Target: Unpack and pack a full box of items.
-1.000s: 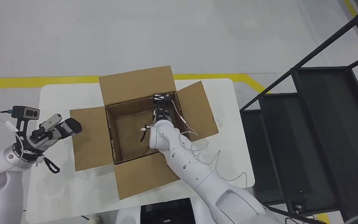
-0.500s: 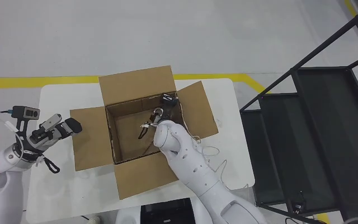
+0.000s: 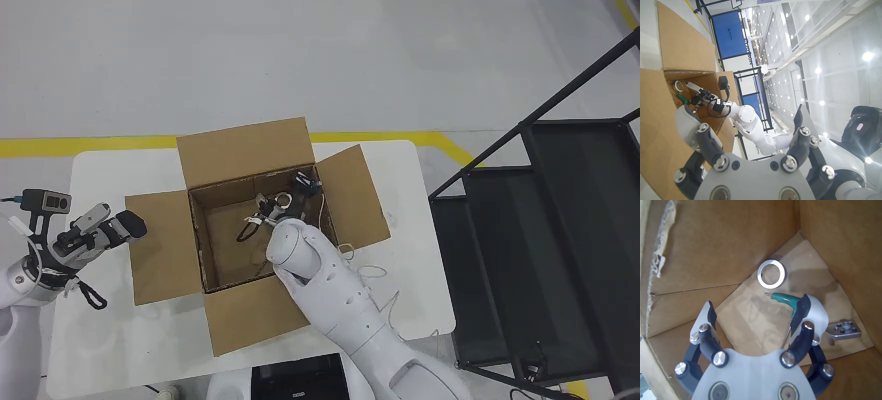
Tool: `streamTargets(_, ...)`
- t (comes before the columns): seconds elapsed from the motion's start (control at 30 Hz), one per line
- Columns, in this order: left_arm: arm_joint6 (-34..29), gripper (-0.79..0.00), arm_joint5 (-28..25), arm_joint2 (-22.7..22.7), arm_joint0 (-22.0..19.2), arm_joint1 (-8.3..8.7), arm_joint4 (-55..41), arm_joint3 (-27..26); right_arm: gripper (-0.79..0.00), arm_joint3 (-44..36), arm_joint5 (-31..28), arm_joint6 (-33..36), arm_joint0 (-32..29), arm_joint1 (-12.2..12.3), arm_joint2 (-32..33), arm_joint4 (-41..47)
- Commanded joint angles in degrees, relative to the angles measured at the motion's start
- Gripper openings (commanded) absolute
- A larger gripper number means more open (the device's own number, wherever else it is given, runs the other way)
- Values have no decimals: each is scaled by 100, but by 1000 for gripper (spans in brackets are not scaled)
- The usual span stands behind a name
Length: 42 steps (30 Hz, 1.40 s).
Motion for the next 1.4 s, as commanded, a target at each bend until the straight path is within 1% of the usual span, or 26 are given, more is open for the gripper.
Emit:
streamTargets(0.0,0,0,0,0,0,0,0,0,0,22,17,-207,9,2,-78,212)
streamTargets(0.2,0,0,0,0,0,0,0,0,0,169,156,-747,99,12,-204,610)
streamTargets(0.77,0,0,0,0,0,0,0,0,0,182,168,-758,110,11,-216,617)
streamTargets(0.9,0,0,0,0,0,0,0,0,0,119,188,-812,46,29,-248,754)
streamTargets(1.0,0,0,0,0,0,0,0,0,0,103,341,-938,72,21,-286,893)
streamTargets(1.1,0,0,0,0,0,0,0,0,0,135,476,-1236,102,6,-307,1080)
streamTargets(1.13,0,0,0,0,0,0,0,0,-28,163,527,-1389,121,0,-318,1121)
streamTargets(1.2,0,0,0,0,0,0,0,0,-172,244,625,-1712,165,-20,-386,1206)
streamTargets(1.23,0,0,0,0,0,0,0,0,-231,295,682,-1867,194,-30,-436,1244)
streamTargets(1.27,0,0,0,0,0,0,0,0,-262,351,760,-2012,226,-39,-486,1282)
streamTargets(1.33,0,0,0,0,0,0,0,0,-299,461,872,-2168,307,-57,-580,1432)
streamTargets(1.37,0,0,0,0,0,0,0,0,-339,538,950,-2228,359,-66,-623,1490)
